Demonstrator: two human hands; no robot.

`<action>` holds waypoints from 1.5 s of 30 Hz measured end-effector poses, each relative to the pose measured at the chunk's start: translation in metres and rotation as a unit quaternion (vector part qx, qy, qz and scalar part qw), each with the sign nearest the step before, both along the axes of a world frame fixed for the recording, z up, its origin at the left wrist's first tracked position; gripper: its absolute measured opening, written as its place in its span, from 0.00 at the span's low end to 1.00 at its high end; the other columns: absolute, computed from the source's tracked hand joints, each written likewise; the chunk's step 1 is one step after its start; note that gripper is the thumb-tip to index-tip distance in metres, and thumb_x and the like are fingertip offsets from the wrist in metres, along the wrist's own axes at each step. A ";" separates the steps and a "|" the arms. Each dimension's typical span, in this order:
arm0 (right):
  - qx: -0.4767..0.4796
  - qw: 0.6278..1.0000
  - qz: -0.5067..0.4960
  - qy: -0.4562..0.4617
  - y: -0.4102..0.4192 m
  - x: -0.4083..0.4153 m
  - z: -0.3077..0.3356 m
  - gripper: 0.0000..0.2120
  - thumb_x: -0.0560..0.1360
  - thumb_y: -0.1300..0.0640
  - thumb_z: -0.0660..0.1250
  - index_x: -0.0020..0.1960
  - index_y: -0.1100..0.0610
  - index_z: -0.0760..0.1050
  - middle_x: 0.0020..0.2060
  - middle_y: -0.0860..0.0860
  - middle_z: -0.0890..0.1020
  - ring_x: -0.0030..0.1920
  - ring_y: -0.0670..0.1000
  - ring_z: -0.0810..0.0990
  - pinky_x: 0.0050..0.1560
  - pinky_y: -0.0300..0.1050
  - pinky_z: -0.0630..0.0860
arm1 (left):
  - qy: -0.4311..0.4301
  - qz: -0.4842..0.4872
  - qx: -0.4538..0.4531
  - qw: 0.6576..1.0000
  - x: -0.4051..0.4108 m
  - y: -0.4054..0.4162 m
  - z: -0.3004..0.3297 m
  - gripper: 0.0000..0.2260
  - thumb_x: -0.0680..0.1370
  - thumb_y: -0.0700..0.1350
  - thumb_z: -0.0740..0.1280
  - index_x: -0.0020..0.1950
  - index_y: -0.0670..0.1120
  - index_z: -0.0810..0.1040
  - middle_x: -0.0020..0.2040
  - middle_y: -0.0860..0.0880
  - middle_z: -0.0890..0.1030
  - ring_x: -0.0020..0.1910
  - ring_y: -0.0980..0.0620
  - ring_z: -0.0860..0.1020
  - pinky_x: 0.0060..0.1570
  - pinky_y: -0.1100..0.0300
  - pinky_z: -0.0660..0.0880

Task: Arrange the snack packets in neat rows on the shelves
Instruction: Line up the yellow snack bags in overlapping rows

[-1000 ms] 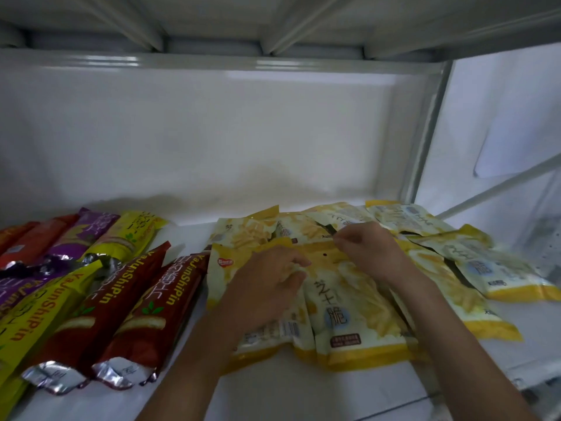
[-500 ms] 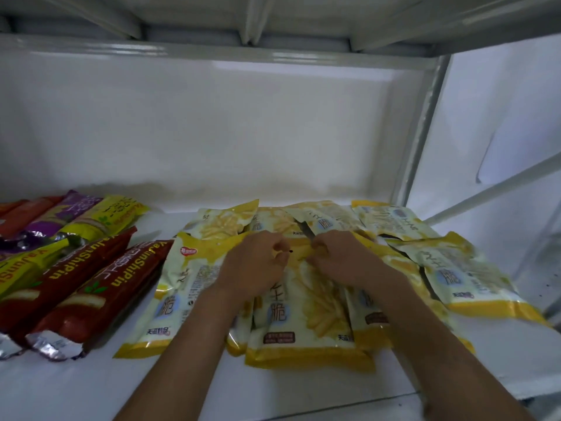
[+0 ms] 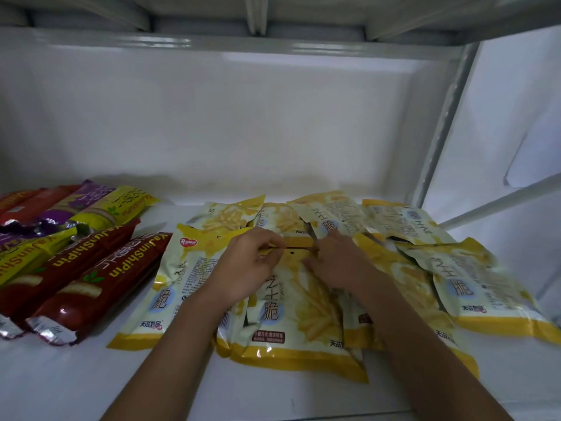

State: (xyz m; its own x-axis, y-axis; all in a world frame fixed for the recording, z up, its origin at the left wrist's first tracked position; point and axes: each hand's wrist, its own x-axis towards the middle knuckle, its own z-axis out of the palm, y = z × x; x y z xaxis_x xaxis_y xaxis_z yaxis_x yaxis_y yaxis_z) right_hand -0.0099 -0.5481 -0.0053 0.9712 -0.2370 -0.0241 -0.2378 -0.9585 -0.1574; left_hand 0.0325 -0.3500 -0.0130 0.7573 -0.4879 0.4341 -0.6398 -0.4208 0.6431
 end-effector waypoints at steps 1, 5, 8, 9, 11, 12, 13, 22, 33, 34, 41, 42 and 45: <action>0.000 1.000 -0.002 0.004 0.001 0.000 -0.001 0.22 0.82 0.39 0.61 0.66 0.54 0.77 0.67 0.57 0.70 0.69 0.62 0.71 0.66 0.61 0.75 | 0.003 0.000 -0.007 1.000 0.000 0.000 0.000 0.07 0.82 0.41 0.70 0.57 0.47 0.85 0.48 0.61 0.79 0.49 0.67 0.76 0.46 0.76 0.67; 0.022 0.999 -0.007 -0.046 0.000 -0.002 -0.003 0.14 0.83 0.48 0.65 0.63 0.54 0.77 0.68 0.55 0.68 0.68 0.60 0.71 0.64 0.59 0.76 | 0.034 -0.002 -0.027 0.999 0.002 0.001 -0.001 0.07 0.83 0.41 0.69 0.57 0.49 0.85 0.49 0.60 0.78 0.50 0.57 0.80 0.51 0.58 0.76; 0.069 0.988 -0.020 -0.136 -0.003 -0.005 0.003 0.05 0.79 0.53 0.70 0.54 0.49 0.81 0.62 0.51 0.74 0.65 0.57 0.73 0.64 0.55 0.75 | 0.050 -0.007 -0.057 0.997 0.004 0.003 -0.001 0.07 0.82 0.41 0.69 0.58 0.50 0.84 0.54 0.60 0.79 0.55 0.52 0.82 0.58 0.51 0.80; 0.089 0.982 -0.028 -0.162 -0.003 -0.007 0.006 0.03 0.77 0.53 0.72 0.51 0.47 0.81 0.61 0.50 0.76 0.66 0.56 0.73 0.65 0.55 0.74 | 0.043 -0.007 -0.059 0.997 0.005 0.004 -0.002 0.08 0.82 0.41 0.69 0.58 0.51 0.84 0.55 0.59 0.79 0.56 0.55 0.81 0.59 0.53 0.79; 0.174 0.963 -0.035 -0.204 -0.005 -0.011 0.014 0.04 0.75 0.54 0.74 0.45 0.45 0.80 0.59 0.46 0.80 0.64 0.53 0.76 0.63 0.51 0.75 | 0.025 -0.002 -0.064 0.998 0.007 0.004 -0.003 0.10 0.82 0.42 0.70 0.61 0.52 0.82 0.59 0.59 0.78 0.59 0.62 0.78 0.61 0.57 0.77; 0.227 0.948 -0.034 -0.222 -0.007 -0.015 0.018 0.06 0.75 0.56 0.74 0.43 0.46 0.80 0.56 0.45 0.82 0.61 0.51 0.78 0.58 0.47 0.76 | 0.028 0.003 -0.075 0.997 0.007 0.004 -0.003 0.12 0.82 0.44 0.71 0.64 0.53 0.81 0.62 0.59 0.76 0.61 0.63 0.76 0.62 0.56 0.78; 0.272 0.932 -0.031 -0.239 -0.009 -0.018 0.023 0.06 0.75 0.57 0.74 0.42 0.47 0.80 0.53 0.44 0.83 0.57 0.48 0.80 0.52 0.42 0.75 | 0.039 0.011 -0.089 0.995 0.007 0.003 -0.003 0.14 0.82 0.47 0.71 0.68 0.55 0.78 0.65 0.60 0.74 0.64 0.63 0.75 0.63 0.55 0.78; 0.503 0.799 -0.032 -0.327 -0.018 -0.019 0.037 0.08 0.74 0.60 0.78 0.39 0.49 0.84 0.38 0.47 0.85 0.42 0.51 0.83 0.44 0.48 0.79 | 0.208 0.016 -0.207 0.956 -0.004 0.006 0.012 0.24 0.78 0.55 0.74 0.71 0.54 0.72 0.41 0.54 0.85 0.42 0.48 0.84 0.49 0.48 0.82; 0.682 0.702 0.027 -0.202 0.001 -0.001 0.040 0.25 0.70 0.45 0.81 0.60 0.58 0.83 0.58 0.63 0.85 0.59 0.63 0.84 0.66 0.64 0.76 | 0.269 0.047 -0.437 0.857 -0.009 0.013 0.029 0.13 0.76 0.41 0.77 0.59 0.44 0.80 0.47 0.41 0.88 0.42 0.42 0.87 0.43 0.44 0.85; 0.680 0.714 0.056 -0.154 0.001 -0.002 0.037 0.25 0.70 0.43 0.80 0.60 0.59 0.84 0.59 0.65 0.84 0.59 0.63 0.83 0.64 0.61 0.76 | 0.271 0.057 -0.454 0.847 -0.010 0.014 0.030 0.11 0.76 0.41 0.77 0.57 0.43 0.80 0.47 0.40 0.88 0.41 0.42 0.87 0.43 0.43 0.86; 0.631 0.740 0.077 -0.220 0.019 -0.009 0.021 0.11 0.76 0.57 0.75 0.57 0.58 0.86 0.53 0.54 0.88 0.55 0.55 0.87 0.64 0.59 0.80 | 0.330 0.022 -0.420 0.845 -0.014 0.020 0.029 0.11 0.79 0.49 0.74 0.53 0.41 0.85 0.50 0.38 0.88 0.48 0.38 0.87 0.53 0.41 0.83; 0.632 0.738 0.064 -0.225 0.021 -0.009 0.022 0.12 0.75 0.55 0.76 0.57 0.58 0.86 0.52 0.53 0.89 0.54 0.54 0.88 0.63 0.59 0.81 | 0.337 0.014 -0.409 0.848 -0.015 0.020 0.029 0.11 0.78 0.49 0.74 0.53 0.41 0.85 0.50 0.37 0.87 0.48 0.37 0.87 0.55 0.39 0.83; 0.628 0.739 0.052 -0.239 0.024 -0.015 0.022 0.16 0.73 0.51 0.77 0.57 0.56 0.85 0.51 0.51 0.89 0.53 0.53 0.88 0.61 0.58 0.82 | 0.341 0.005 -0.389 0.856 -0.015 0.019 0.026 0.13 0.78 0.47 0.74 0.57 0.40 0.85 0.51 0.37 0.87 0.50 0.35 0.87 0.57 0.34 0.81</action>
